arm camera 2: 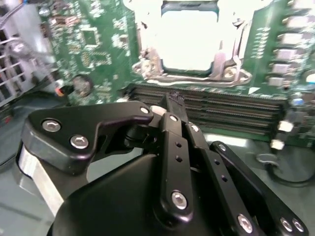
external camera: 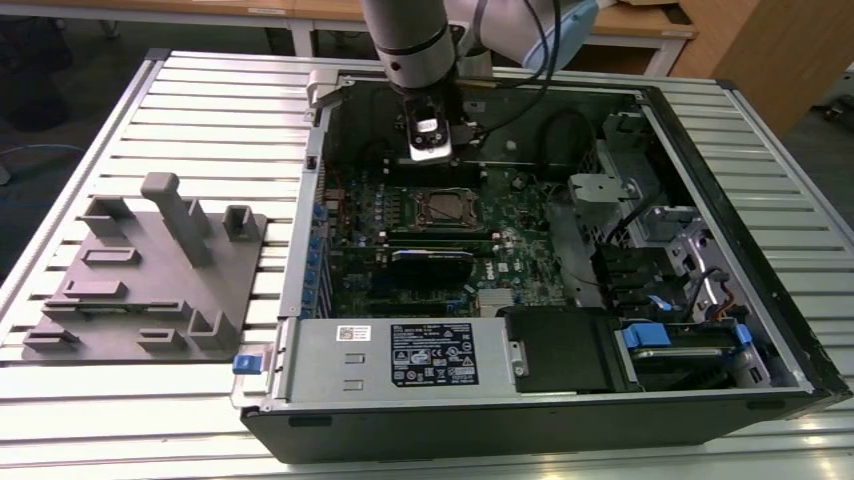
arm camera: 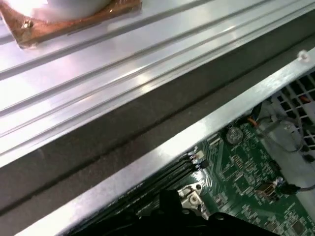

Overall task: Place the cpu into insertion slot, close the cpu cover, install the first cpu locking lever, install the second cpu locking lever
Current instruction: 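Install the first cpu locking lever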

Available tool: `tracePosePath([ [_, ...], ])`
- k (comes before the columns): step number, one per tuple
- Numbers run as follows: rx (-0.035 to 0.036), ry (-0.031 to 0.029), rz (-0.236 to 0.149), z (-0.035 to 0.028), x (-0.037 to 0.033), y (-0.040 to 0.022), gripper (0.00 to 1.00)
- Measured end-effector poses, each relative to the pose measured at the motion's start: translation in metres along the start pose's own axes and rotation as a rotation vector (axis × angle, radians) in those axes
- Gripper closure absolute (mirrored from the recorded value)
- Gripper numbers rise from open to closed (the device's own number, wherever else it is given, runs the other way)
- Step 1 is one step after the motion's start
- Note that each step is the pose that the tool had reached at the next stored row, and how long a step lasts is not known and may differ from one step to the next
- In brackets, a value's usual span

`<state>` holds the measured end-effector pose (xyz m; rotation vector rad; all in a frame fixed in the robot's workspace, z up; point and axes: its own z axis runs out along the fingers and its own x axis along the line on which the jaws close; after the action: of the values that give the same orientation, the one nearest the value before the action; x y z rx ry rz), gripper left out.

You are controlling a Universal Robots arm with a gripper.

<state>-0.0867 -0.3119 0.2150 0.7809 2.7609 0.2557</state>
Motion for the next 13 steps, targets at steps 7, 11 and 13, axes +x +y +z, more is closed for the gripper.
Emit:
tracePosePath([
  [7, 0.0353, 0.0192, -0.003, 0.0004, -0.0001, 0.0002, 0.89],
  [11, 0.0866, 0.0709, -0.001, 0.0008, -0.0003, 0.0004, 0.89],
  [13, 0.1031, 0.0854, -0.001, 0.0010, -0.0004, 0.0004, 0.89],
])
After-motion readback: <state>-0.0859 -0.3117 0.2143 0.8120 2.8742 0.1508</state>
